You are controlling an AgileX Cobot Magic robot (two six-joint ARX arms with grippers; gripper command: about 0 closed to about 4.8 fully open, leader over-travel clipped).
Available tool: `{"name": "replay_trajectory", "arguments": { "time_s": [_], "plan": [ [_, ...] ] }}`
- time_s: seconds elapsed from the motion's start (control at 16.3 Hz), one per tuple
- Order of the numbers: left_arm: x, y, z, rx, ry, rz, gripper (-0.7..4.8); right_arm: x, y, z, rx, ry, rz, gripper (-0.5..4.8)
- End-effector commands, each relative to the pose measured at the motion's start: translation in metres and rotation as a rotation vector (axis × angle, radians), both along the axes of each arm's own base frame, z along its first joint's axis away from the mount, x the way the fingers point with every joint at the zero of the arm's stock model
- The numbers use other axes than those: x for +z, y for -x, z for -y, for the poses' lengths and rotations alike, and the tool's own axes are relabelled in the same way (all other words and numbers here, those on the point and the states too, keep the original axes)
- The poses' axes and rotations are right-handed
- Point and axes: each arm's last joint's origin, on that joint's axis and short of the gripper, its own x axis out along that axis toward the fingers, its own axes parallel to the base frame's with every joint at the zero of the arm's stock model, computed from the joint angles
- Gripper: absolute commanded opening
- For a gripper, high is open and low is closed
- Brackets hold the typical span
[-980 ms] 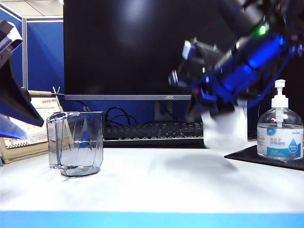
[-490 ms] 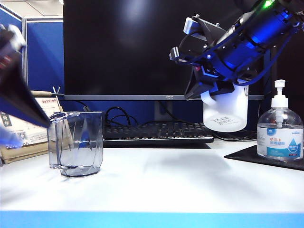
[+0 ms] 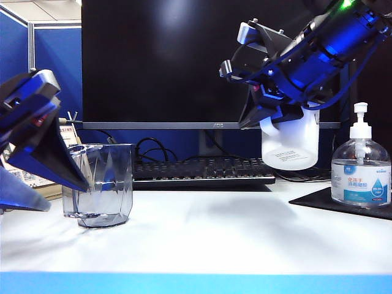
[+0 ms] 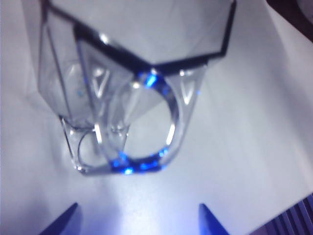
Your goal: Swap the positions of the transparent plastic cup and the white ceramic cup.
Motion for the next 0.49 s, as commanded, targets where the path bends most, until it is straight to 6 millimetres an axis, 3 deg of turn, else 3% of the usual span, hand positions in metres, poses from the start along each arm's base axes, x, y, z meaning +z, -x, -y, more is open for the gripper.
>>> {"name": "replay_trajectory", "arguments": {
  "time_s": [0.06,0.49],
  "plan": [
    [0.0035,-0.0024,0.0006,0.011,0.003,0.04,3.1,0.0113,-0.0009,-0.0015,0.009,-0.029,0.066,-0.06],
    [0.0077,-0.0088,0.002,0.059,-0.003,0.132,3.09,0.0112,-0.0006,-0.002,0.029,-0.037,0.061,-0.06]
  ]
}}
